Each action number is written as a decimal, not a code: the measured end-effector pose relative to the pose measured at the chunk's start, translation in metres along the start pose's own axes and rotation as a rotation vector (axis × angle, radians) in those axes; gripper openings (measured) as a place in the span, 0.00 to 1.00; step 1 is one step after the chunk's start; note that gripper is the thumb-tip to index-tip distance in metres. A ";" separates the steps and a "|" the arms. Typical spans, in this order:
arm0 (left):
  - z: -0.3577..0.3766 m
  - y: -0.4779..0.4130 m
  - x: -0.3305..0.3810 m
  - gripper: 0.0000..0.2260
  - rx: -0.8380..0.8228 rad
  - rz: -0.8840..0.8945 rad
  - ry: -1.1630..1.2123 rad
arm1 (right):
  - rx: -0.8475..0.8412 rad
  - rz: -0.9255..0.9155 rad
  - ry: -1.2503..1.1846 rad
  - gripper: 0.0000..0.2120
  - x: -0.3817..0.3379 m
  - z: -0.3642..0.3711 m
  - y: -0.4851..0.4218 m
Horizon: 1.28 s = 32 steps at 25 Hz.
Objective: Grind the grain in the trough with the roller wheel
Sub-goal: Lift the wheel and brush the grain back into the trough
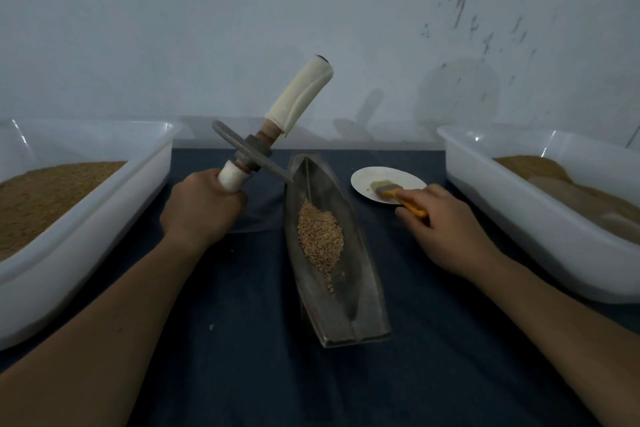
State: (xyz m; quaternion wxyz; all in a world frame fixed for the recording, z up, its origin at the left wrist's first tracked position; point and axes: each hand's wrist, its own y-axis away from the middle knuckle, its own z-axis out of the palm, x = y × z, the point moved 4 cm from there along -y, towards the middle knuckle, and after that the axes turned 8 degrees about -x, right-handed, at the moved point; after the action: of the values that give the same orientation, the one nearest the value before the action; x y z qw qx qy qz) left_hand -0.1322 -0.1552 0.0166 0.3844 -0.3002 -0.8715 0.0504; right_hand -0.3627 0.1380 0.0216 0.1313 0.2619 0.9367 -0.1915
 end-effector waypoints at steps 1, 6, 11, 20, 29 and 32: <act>0.000 0.000 0.001 0.06 0.002 0.001 -0.003 | -0.056 0.003 0.043 0.20 0.001 0.004 0.000; -0.002 0.003 0.003 0.07 0.004 0.014 -0.012 | -0.151 0.019 0.087 0.28 -0.003 0.010 -0.002; -0.010 0.015 0.014 0.04 0.069 0.001 -0.040 | -0.009 0.005 -0.052 0.29 -0.021 -0.014 0.011; -0.058 0.049 0.101 0.06 0.337 0.526 -0.619 | 0.204 -0.236 0.532 0.52 -0.131 -0.071 0.006; -0.036 0.052 0.095 0.07 -0.037 0.523 -0.776 | -0.228 -0.206 0.537 0.08 -0.107 -0.041 -0.024; -0.020 0.050 0.090 0.06 -0.054 0.512 -0.813 | -0.275 -0.171 0.530 0.07 -0.089 -0.018 -0.038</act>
State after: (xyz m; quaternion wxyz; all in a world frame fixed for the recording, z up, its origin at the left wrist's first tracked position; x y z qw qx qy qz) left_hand -0.1406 -0.0670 0.0724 -0.0200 -0.4711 -0.8502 0.2342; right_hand -0.3119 0.0762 0.0795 -0.1000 0.2027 0.9741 0.0019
